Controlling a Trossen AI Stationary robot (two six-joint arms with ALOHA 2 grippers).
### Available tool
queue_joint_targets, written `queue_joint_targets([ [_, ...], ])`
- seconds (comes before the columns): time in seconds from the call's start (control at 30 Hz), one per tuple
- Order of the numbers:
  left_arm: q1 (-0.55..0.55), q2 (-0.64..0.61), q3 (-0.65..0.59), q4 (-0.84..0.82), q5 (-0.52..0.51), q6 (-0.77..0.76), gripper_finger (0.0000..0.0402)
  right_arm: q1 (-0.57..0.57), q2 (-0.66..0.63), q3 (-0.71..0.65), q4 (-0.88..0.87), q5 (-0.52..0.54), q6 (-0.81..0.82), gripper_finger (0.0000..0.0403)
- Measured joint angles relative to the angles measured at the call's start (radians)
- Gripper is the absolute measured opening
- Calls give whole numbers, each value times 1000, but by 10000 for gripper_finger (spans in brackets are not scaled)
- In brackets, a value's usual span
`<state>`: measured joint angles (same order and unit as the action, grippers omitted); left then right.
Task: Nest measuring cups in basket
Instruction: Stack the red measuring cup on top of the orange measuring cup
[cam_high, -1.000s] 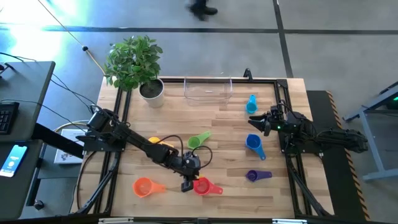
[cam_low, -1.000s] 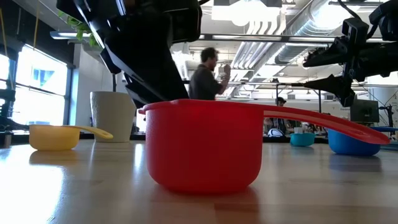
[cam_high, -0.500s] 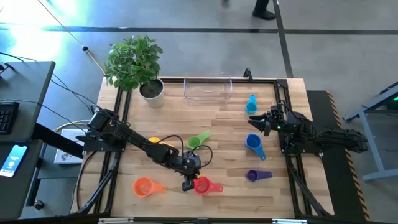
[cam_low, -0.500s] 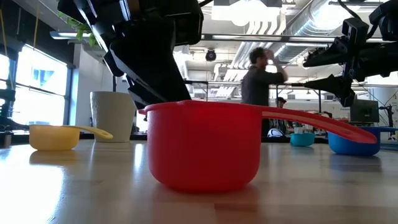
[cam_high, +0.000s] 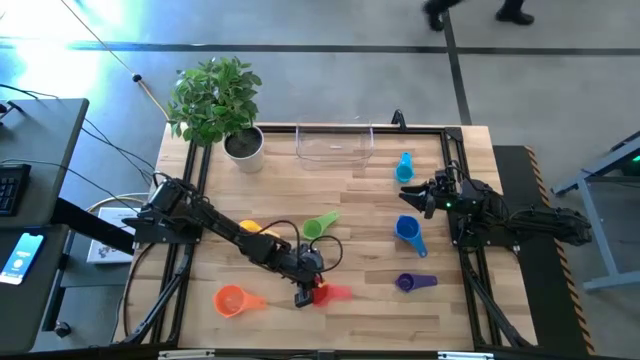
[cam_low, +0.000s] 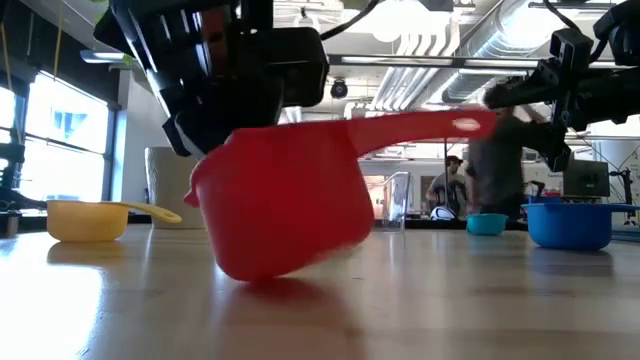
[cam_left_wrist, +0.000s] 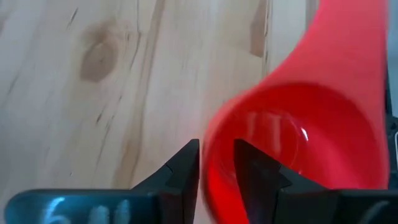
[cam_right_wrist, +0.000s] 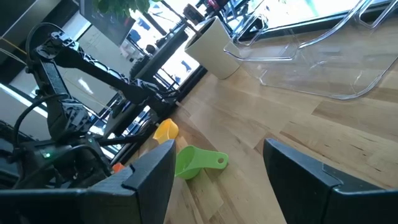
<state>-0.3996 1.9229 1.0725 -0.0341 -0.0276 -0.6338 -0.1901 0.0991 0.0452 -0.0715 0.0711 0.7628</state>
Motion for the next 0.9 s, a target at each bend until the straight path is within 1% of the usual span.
queue_joint_targets([
  [0.1, 0, -4, 1, 4, -2, 7, 68, 0, 1, 0, 0, 0, 0, 234],
  [0.33, 0, -9, 0, 1, 0, 9, 10, 0, 3, 0, 0, 0, -2, 234],
  [0.47, 0, -30, 1, -8, -1, 6, 8, 0, 3, 0, 0, 0, -1, 234],
  [0.63, 0, -88, 0, -103, -17, -34, 4, 0, 3, 0, 1, 0, 0, 234],
  [0.73, -14, -137, 0, -167, -58, -72, 4, 0, 5, 0, 1, 0, 23, 234],
  [0.9, -66, -237, 2, -302, -153, -143, 4, 0, 7, 0, 5, 0, 25, 234],
])
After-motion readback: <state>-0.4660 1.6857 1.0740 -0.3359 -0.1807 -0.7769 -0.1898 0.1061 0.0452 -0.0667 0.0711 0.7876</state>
